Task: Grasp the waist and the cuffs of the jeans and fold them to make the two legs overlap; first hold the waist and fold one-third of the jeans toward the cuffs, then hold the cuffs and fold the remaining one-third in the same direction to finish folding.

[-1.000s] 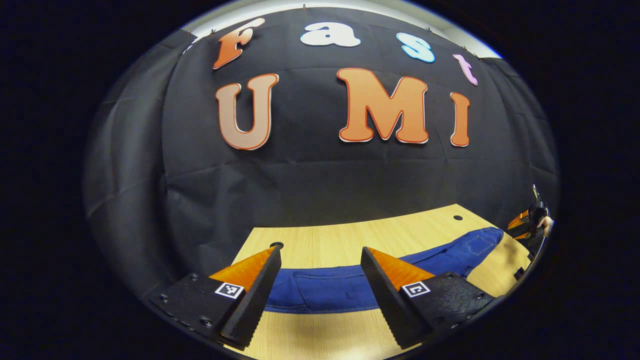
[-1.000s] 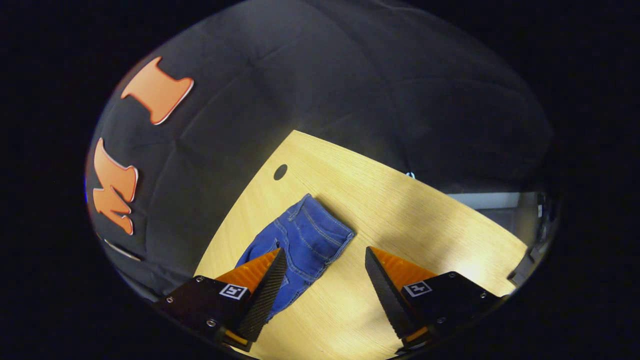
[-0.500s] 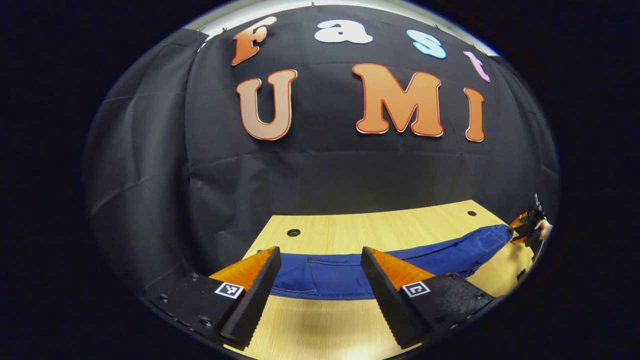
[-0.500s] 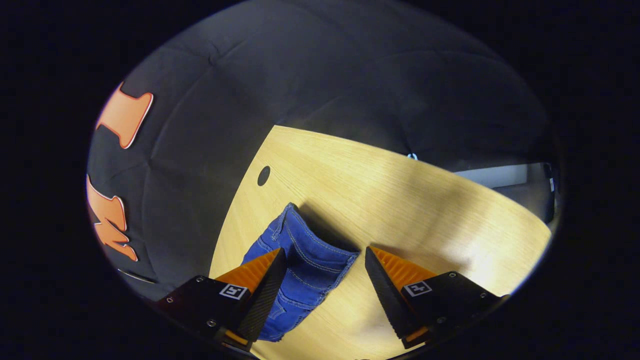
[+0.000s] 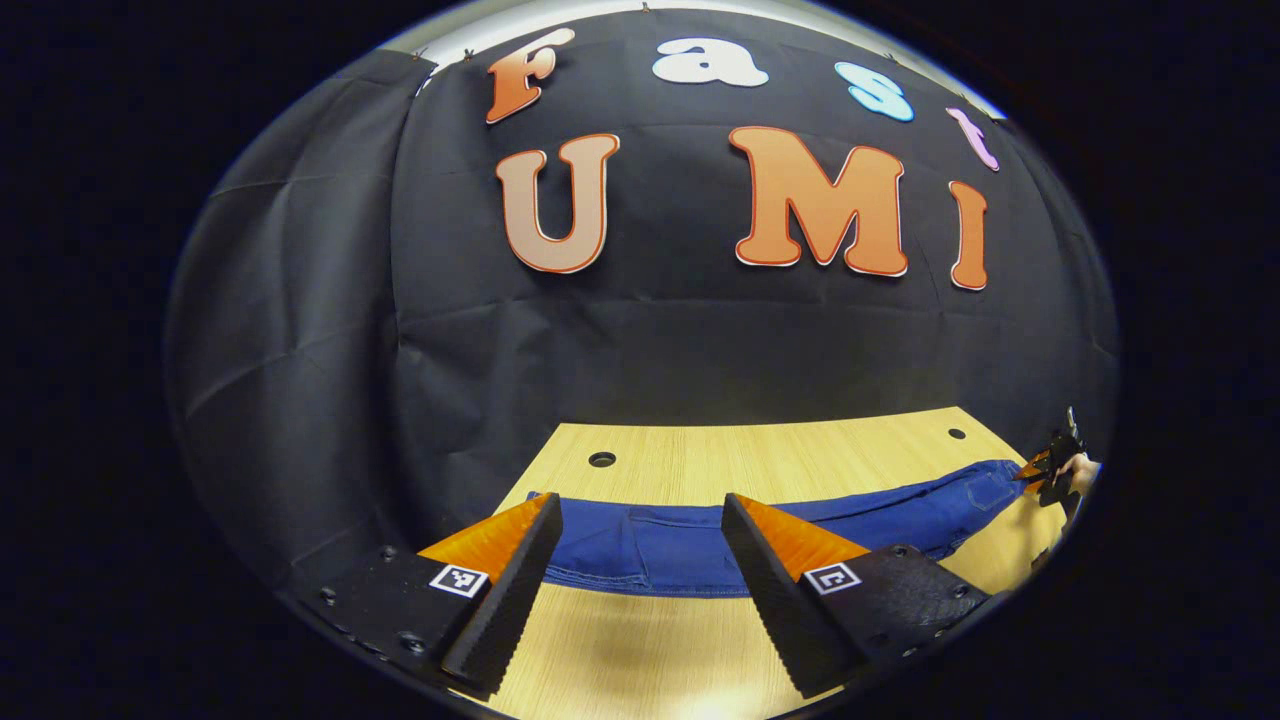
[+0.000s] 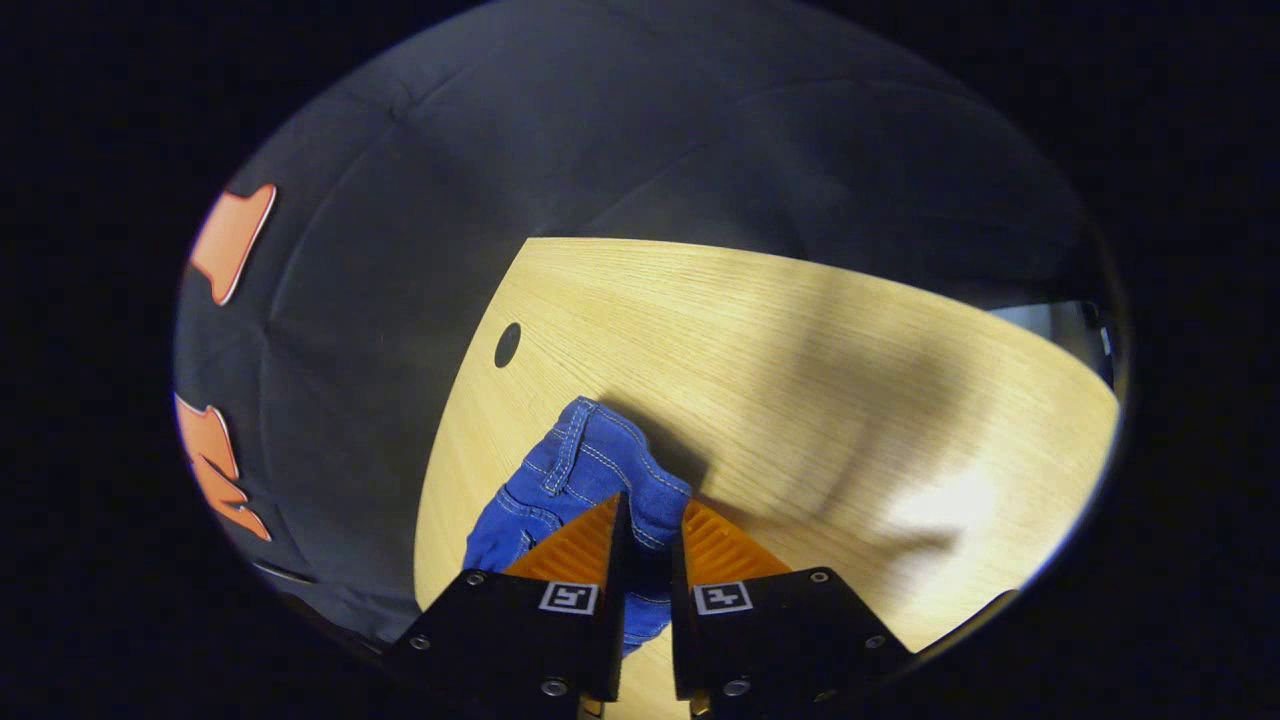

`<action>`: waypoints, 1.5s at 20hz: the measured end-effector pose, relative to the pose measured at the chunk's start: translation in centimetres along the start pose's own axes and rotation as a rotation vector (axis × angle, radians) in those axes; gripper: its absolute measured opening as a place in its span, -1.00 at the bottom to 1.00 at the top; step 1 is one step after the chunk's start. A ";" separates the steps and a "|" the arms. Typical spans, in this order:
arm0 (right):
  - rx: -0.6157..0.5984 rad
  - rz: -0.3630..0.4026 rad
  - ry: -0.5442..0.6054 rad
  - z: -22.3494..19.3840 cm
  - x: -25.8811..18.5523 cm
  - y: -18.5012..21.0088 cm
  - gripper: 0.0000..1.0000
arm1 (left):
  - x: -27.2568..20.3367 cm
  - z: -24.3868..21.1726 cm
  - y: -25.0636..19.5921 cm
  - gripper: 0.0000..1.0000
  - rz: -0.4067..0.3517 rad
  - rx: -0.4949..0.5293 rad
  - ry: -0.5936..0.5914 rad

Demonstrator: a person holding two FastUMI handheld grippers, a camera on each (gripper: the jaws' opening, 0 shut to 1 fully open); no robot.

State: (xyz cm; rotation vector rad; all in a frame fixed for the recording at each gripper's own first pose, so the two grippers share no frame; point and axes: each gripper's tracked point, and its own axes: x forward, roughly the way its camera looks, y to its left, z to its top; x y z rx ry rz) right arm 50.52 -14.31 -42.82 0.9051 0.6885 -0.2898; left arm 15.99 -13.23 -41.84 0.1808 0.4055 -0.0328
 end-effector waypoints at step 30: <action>-0.166 -0.092 -0.065 -3.8 -5.2 10.1 0.53 | 11.3 2.1 6.7 1.00 -0.130 0.075 0.107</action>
